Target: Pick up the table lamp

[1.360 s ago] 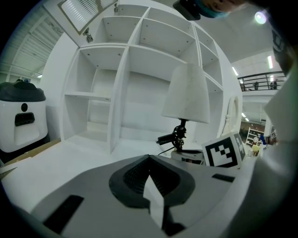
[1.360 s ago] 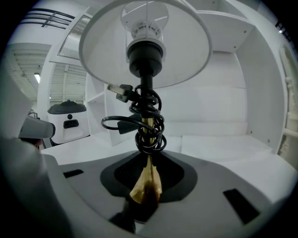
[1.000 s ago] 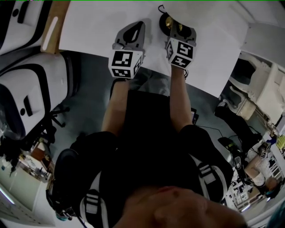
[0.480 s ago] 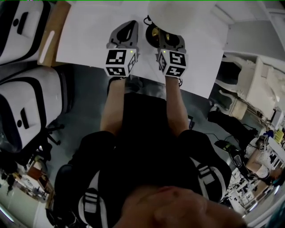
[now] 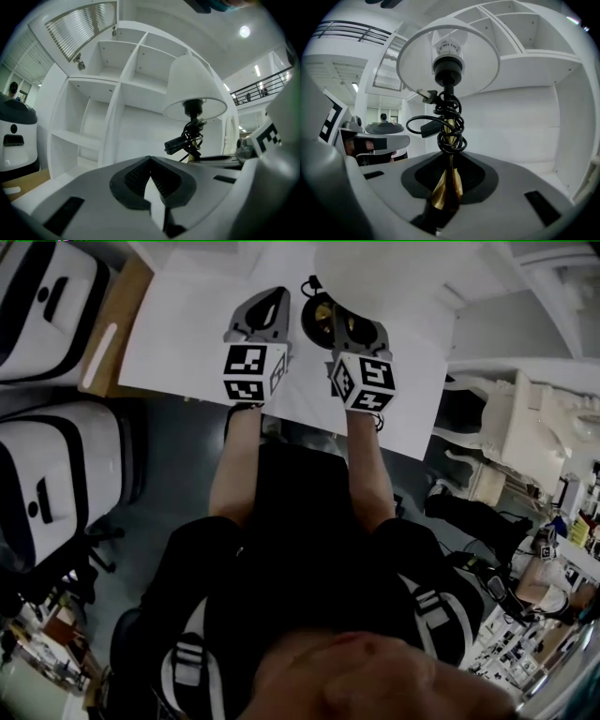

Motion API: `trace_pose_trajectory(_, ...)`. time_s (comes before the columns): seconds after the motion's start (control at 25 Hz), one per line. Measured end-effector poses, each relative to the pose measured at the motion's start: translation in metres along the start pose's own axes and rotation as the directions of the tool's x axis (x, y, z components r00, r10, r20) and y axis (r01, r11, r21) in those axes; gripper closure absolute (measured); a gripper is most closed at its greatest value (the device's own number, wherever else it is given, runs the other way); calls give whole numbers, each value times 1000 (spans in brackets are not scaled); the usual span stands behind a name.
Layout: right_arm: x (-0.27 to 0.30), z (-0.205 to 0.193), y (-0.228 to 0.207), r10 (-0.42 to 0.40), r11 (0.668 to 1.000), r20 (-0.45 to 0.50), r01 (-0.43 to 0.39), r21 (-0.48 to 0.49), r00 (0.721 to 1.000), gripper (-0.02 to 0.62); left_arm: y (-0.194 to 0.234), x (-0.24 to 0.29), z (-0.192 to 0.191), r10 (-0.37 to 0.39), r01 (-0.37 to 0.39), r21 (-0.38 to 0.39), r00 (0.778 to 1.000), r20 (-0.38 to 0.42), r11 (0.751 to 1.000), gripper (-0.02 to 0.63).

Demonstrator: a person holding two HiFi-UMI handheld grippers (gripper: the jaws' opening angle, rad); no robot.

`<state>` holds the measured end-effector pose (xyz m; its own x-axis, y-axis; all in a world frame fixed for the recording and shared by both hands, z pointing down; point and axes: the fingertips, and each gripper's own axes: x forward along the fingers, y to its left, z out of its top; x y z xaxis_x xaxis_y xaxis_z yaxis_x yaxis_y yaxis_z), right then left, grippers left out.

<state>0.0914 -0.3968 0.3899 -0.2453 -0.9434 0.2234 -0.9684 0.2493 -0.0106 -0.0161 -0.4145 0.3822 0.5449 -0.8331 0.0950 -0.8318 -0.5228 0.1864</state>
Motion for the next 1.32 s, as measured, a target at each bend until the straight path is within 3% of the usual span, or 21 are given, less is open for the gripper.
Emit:
trace_pose_trajectory(0.32,-6,42,-1,-1,1000,95,-1,21,995,495,-5,1,33,-30,28,44,998,48,999,597)
trace_pose_trajectory(0.72,-14,63,-16,-14,1000,128,13,12,992,495,-32,8,54,-78,72,96,995,66,993,597)
trace_pose_trajectory(1.32,-16,62,-23,-1,1000,120,-1,18,993,495,-42,16,54,-89,82,97,994,65,992,597)
